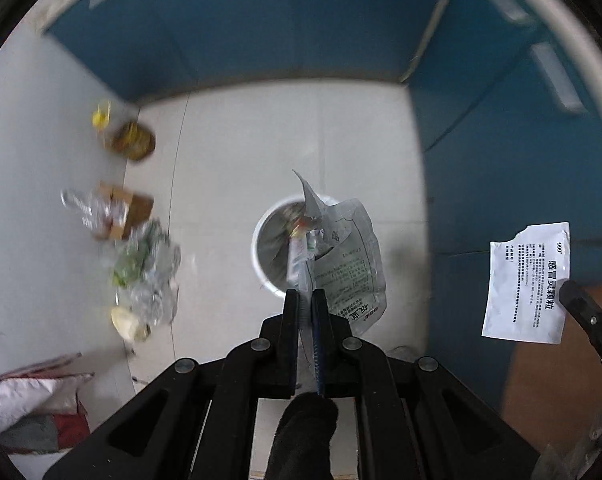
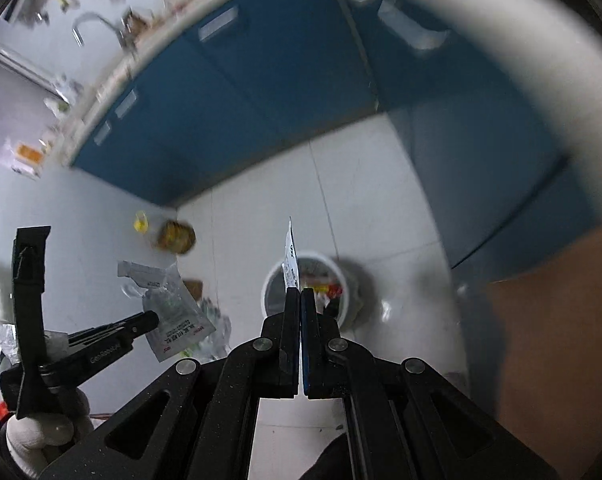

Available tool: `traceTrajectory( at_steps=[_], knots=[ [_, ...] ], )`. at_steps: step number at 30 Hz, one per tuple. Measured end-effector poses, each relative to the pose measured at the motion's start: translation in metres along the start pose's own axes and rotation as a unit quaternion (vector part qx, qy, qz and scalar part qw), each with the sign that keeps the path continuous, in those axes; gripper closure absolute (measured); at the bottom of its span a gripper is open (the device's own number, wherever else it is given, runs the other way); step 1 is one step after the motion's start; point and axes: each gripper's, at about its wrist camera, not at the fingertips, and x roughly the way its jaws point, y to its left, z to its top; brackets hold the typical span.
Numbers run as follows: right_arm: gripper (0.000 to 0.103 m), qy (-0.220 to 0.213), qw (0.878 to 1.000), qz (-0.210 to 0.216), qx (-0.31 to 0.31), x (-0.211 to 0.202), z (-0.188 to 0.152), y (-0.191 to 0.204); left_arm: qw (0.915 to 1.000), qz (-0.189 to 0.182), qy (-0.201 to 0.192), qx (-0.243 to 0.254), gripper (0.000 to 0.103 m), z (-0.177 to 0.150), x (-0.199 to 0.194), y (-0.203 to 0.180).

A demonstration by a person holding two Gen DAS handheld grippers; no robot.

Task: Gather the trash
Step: 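Carry the grey packet and white slip to the floor bin, then open both tools over the bin to drop the items, then raise both tools from the bin back toward the counter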

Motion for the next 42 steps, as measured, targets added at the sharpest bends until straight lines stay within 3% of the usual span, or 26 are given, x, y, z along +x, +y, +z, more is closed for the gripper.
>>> traceTrajectory(
  at_steps=[6,11,15,18,19,20,21,22,23,24,25,28,34,42],
  knots=[
    [0.103,0.064,0.998,-0.015,0.002,0.194,-0.024,-0.005,0.9968,0.017,0.067,-0.040,0.099,0.015,0.185,0.056],
    [0.103,0.104,0.994,-0.040,-0.015,0.321,-0.044,-0.020,0.9930,0.010,0.104,-0.055,0.099,0.021,0.294,0.078],
    [0.103,0.133,0.989,-0.059,-0.029,0.394,-0.056,-0.034,0.9907,-0.004,0.123,-0.058,0.092,0.021,0.347,0.087],
    [0.101,0.149,0.986,-0.068,-0.023,0.421,-0.050,-0.039,0.9893,-0.019,0.129,-0.067,0.092,0.020,0.362,0.093],
    [0.095,0.149,0.986,-0.075,-0.023,0.425,-0.048,-0.042,0.9895,-0.016,0.129,-0.064,0.092,0.022,0.361,0.091],
    [0.075,0.150,0.985,-0.080,-0.023,0.426,-0.047,-0.042,0.9904,-0.013,0.124,-0.060,0.092,0.023,0.358,0.091],
    [0.061,0.148,0.985,-0.084,-0.023,0.425,-0.047,-0.042,0.9914,-0.008,0.118,-0.057,0.082,0.023,0.354,0.092],
    [0.039,0.143,0.986,-0.087,-0.021,0.421,-0.046,-0.042,0.9926,-0.003,0.109,-0.054,0.057,0.023,0.349,0.092],
    [0.031,0.137,0.987,-0.087,-0.019,0.414,-0.045,-0.041,0.9942,0.006,0.096,-0.049,0.040,0.024,0.342,0.094],
    [0.029,0.136,0.986,-0.094,-0.021,0.408,-0.044,-0.040,0.9953,0.012,0.085,-0.046,0.011,0.023,0.333,0.096],
    [0.026,0.136,0.985,-0.102,-0.027,0.399,-0.043,-0.038,0.9966,0.019,0.068,-0.042,0.005,0.021,0.320,0.098],
    [0.000,0.123,0.982,-0.131,-0.055,0.369,-0.042,-0.021,0.9984,0.029,0.038,-0.030,0.004,0.015,0.284,0.102],
    [0.000,0.089,0.977,-0.167,-0.101,0.280,-0.051,0.015,0.9992,0.025,-0.012,-0.029,0.004,-0.013,0.185,0.107],
    [0.000,0.023,0.976,-0.175,-0.131,0.104,-0.060,0.066,0.9968,-0.006,-0.070,-0.039,0.004,-0.056,0.029,0.104]
  ],
)
